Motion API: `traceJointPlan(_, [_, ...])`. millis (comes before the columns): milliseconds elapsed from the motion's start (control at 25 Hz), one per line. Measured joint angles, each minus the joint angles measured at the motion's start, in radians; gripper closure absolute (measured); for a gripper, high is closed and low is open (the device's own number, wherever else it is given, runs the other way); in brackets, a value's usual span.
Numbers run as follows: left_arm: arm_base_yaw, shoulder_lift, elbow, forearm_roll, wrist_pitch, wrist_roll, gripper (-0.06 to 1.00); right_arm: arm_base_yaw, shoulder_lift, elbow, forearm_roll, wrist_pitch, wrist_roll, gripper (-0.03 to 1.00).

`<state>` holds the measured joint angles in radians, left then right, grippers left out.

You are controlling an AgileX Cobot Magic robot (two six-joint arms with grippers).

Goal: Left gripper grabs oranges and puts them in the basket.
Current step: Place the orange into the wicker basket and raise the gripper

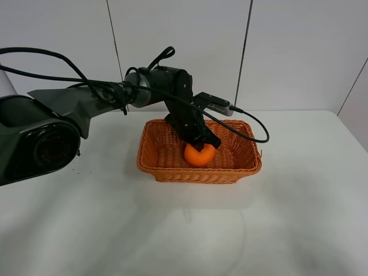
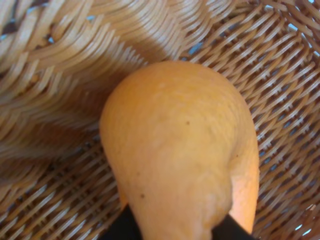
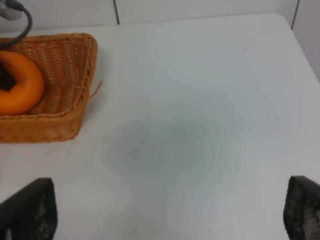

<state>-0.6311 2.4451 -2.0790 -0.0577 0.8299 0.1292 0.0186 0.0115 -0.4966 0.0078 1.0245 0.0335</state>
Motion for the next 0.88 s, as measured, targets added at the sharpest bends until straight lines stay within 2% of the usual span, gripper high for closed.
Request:
traceJointPlan(160, [0.000,0.000,-0.001,0.037,0.016,-0.001,0.73,0.000,0.000,0.000,0.000,0.000,0.000,0.27])
traceJointPlan(240, [0.000,0.000,-0.001,0.052,0.021,-0.001,0.67,0.000,0.000,0.000,0.000,0.000,0.000,0.27])
traceJointPlan(320, [0.000,0.000,-0.001,0.058,0.026,-0.001,0.56,0.000,0.000,0.000,0.000,0.000,0.000,0.27])
traceJointPlan(480, [0.000,0.000,-0.001,0.058,0.034,-0.026,0.15,0.000,0.000,0.000,0.000,0.000,0.000,0.27])
traceJointPlan(560, [0.000,-0.001,-0.001,0.070,0.037,-0.039,0.03,0.000,0.000,0.000,0.000,0.000,0.000,0.27])
traceJointPlan(680, [0.000,-0.002,-0.001,0.077,0.040,-0.042,-0.03,0.000,0.000,0.000,0.000,0.000,0.000,0.27])
traceJointPlan(880, [0.000,-0.029,-0.001,0.106,0.040,-0.056,-0.04,0.000,0.000,0.000,0.000,0.000,0.000,0.27])
